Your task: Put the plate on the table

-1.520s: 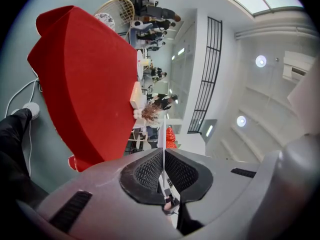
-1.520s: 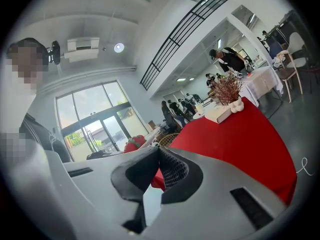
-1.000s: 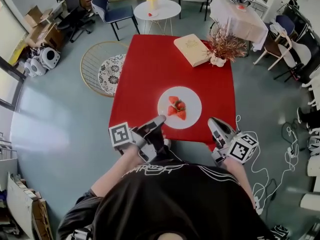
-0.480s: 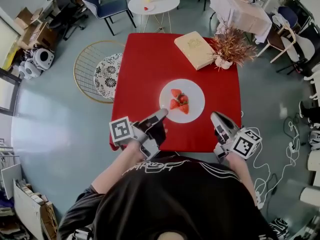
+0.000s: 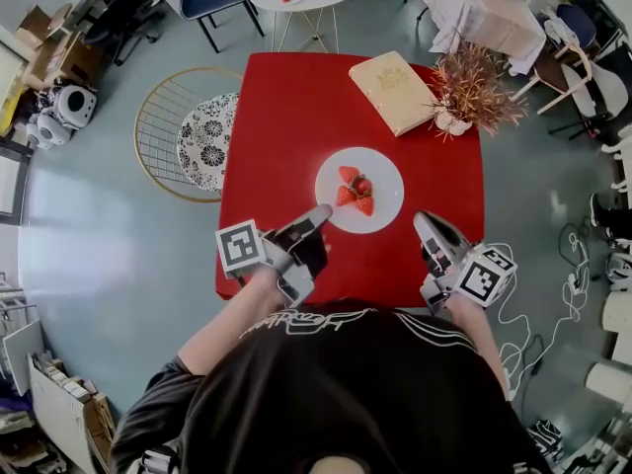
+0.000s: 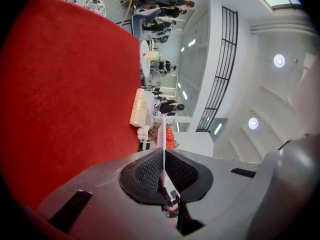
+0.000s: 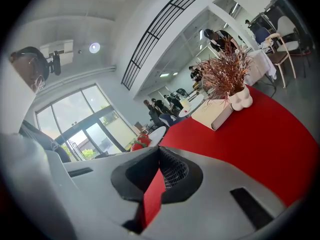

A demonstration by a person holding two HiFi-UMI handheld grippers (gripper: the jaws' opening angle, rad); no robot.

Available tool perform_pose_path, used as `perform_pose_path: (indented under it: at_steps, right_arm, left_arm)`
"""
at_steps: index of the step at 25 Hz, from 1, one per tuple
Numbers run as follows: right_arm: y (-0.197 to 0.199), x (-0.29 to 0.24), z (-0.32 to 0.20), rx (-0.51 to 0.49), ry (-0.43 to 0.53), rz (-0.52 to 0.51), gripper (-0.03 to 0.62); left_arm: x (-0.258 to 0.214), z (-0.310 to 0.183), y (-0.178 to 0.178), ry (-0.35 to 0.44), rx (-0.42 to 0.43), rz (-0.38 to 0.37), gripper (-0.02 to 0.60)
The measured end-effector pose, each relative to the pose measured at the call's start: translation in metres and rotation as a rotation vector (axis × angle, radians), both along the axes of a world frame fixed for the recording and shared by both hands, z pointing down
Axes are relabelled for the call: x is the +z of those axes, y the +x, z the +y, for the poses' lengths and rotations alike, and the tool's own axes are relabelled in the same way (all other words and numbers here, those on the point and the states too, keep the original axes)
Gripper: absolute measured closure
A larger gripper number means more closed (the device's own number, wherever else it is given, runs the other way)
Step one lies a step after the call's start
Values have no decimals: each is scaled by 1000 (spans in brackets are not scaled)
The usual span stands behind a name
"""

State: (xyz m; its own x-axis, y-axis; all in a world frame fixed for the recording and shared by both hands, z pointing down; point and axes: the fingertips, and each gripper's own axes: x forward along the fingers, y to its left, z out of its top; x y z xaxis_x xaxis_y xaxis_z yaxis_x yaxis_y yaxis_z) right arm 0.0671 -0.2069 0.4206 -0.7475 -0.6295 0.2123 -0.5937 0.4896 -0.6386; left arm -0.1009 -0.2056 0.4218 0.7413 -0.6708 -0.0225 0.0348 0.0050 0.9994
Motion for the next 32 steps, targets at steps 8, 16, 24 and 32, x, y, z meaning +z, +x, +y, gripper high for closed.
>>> perform_pose_path:
  at_steps: [8,16,24,32]
  right_arm:
    - [2,24,-5,26,-77,-8,588]
    - [6,37,-3,55,-112,-25,588]
    - [15,49,-3,75,-130,-16,588]
    - [13,48,-8,65,-124,-19,588]
  left_arm:
    - [20,-26,-2,-19,5,-25,565]
    - [47,-48,-2,-5,-7,-55,565]
    - [90,-67,1,-15,-1,-88,565]
    - [134,-70,0,-81,22,-149,566]
